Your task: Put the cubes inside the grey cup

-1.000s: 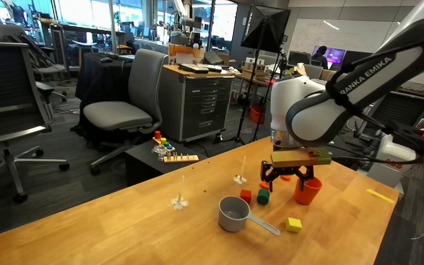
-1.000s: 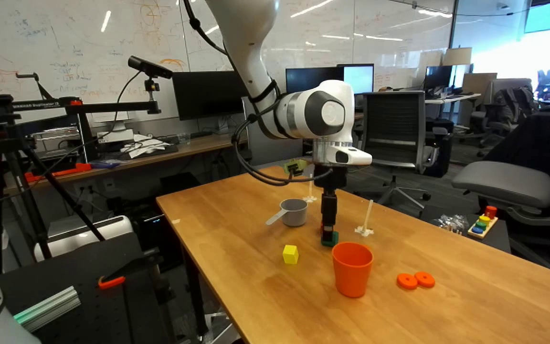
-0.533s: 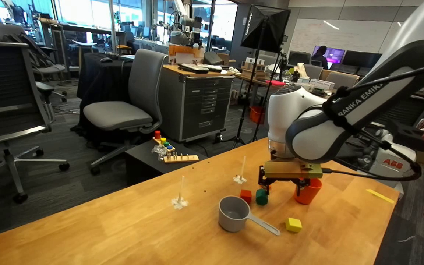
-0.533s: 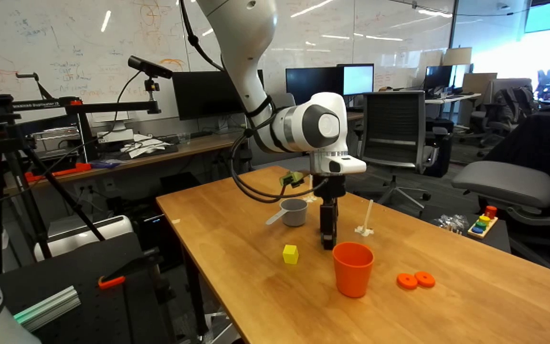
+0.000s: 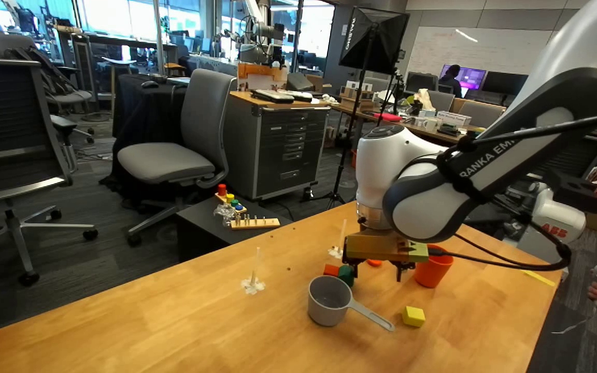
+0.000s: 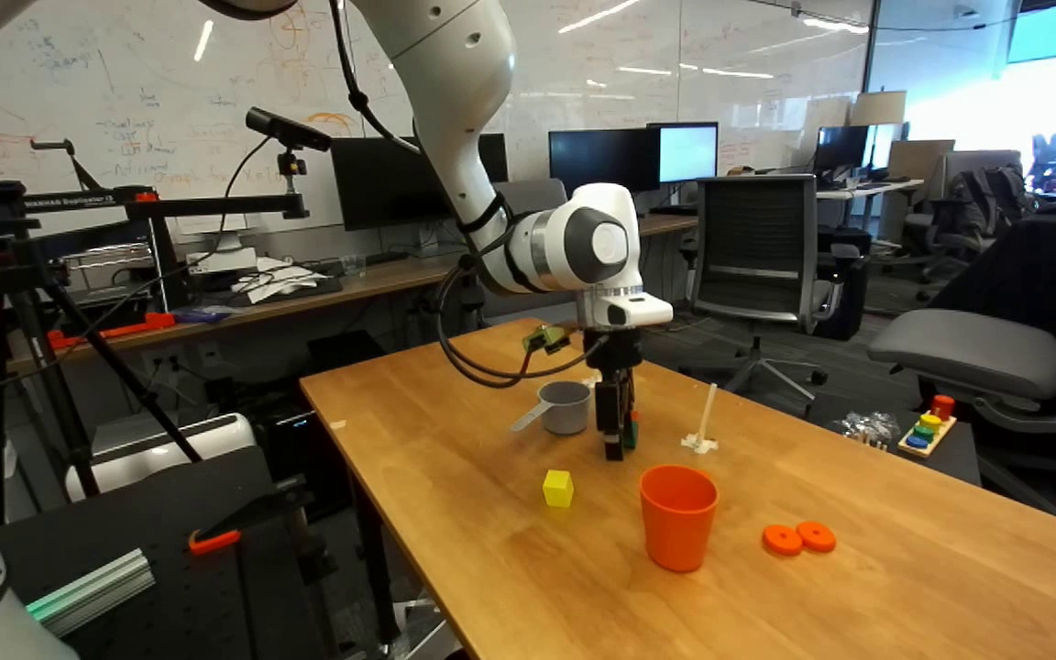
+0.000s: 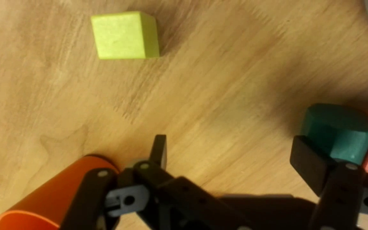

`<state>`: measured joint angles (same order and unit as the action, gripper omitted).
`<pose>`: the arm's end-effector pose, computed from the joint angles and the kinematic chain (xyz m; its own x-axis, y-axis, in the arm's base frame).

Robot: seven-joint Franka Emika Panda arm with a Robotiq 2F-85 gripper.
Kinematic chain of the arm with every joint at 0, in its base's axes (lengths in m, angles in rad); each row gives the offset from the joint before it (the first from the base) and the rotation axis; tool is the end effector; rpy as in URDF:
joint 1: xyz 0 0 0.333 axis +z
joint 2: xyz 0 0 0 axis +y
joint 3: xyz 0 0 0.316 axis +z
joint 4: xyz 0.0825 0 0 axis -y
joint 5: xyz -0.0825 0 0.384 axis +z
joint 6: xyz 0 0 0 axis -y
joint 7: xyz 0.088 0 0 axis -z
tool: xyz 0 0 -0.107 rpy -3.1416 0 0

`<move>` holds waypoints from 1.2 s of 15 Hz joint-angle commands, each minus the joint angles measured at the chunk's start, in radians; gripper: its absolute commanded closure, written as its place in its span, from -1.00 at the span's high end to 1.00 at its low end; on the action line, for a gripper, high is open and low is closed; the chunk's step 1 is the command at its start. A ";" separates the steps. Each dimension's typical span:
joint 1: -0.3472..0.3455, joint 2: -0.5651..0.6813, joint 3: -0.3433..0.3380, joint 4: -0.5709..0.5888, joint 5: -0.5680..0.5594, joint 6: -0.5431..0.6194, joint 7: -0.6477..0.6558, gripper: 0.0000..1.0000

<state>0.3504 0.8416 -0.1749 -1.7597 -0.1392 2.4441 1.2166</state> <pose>0.6215 0.1138 0.0827 0.6436 -0.7542 0.1304 -0.7601 -0.6098 0.2245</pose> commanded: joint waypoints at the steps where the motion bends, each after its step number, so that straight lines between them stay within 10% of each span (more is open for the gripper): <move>1: 0.016 0.025 -0.015 0.055 -0.022 -0.010 0.043 1.00; 18: 0.039 -0.071 0.007 0.077 -0.107 -0.062 0.025 1.00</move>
<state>0.3972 0.7343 -0.1711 -1.7319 -0.2132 2.3998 1.2296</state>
